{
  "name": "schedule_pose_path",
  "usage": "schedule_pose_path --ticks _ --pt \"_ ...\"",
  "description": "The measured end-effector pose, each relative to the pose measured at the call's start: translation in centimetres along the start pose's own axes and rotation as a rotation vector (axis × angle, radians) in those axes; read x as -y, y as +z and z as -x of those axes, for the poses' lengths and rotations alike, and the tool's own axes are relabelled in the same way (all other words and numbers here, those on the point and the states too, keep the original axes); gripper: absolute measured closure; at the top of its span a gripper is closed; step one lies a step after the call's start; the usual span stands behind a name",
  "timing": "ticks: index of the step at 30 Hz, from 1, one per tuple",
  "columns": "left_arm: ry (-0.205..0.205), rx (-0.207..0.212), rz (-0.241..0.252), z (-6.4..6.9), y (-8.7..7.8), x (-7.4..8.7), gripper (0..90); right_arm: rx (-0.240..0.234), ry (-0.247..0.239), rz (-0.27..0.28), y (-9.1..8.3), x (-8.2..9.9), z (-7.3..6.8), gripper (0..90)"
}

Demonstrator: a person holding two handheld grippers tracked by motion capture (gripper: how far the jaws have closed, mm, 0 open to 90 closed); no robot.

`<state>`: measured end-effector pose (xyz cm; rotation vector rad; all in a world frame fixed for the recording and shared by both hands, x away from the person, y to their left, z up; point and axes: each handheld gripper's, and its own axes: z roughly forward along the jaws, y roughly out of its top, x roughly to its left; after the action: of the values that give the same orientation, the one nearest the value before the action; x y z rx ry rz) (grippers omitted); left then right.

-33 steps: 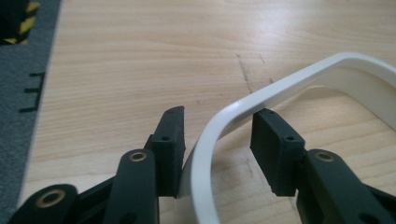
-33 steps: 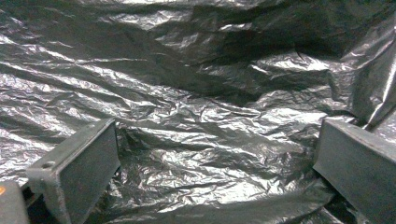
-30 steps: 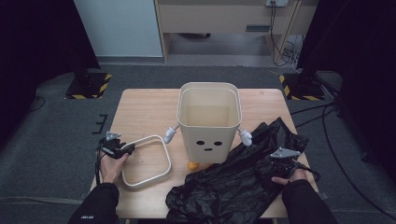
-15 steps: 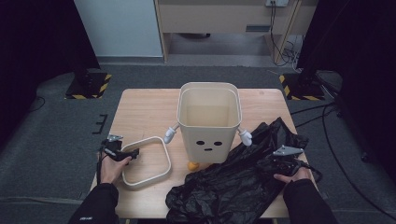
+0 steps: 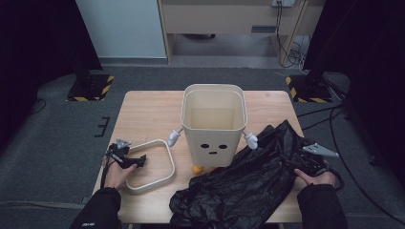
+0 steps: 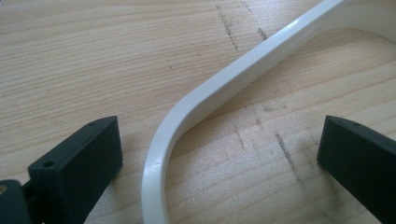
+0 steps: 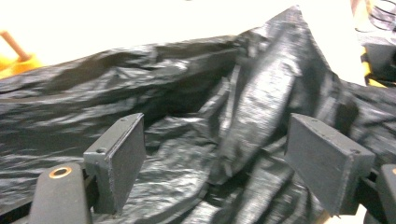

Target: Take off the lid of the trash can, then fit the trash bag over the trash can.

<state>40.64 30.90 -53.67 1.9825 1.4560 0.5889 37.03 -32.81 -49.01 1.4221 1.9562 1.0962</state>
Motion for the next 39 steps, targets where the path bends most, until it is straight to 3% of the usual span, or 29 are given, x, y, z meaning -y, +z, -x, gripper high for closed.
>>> schedule_pose_path --ticks 5,8,14,20,27,32,39 --pt "0.001 0.001 0.0 0.0 0.0 0.0 0.0 0.069 0.046 -0.008 -0.1 0.5 1.3 18.0" --pt "0.002 0.002 0.0 0.0 0.0 0.0 0.0 0.086 0.067 -0.018 0.0 0.8 1.7 17.4" --pt "0.006 0.006 0.0 0.0 0.0 0.0 0.0 0.126 0.082 -0.087 0.8 1.8 2.5 16.9" --pt "0.01 0.009 0.0 0.0 0.1 -0.1 0.0 0.147 0.122 -0.108 1.7 2.3 2.9 15.8" --pt "0.011 0.011 0.0 0.1 0.1 -0.1 0.0 0.172 0.12 -0.118 2.8 2.3 2.6 16.0" --pt "0.014 0.013 0.0 0.1 0.2 -0.2 0.0 0.177 0.096 -0.129 3.5 2.2 2.2 21.5" --pt "0.015 0.014 0.001 0.1 0.2 -0.2 0.0 0.188 0.066 -0.174 3.6 2.2 2.0 38.9"
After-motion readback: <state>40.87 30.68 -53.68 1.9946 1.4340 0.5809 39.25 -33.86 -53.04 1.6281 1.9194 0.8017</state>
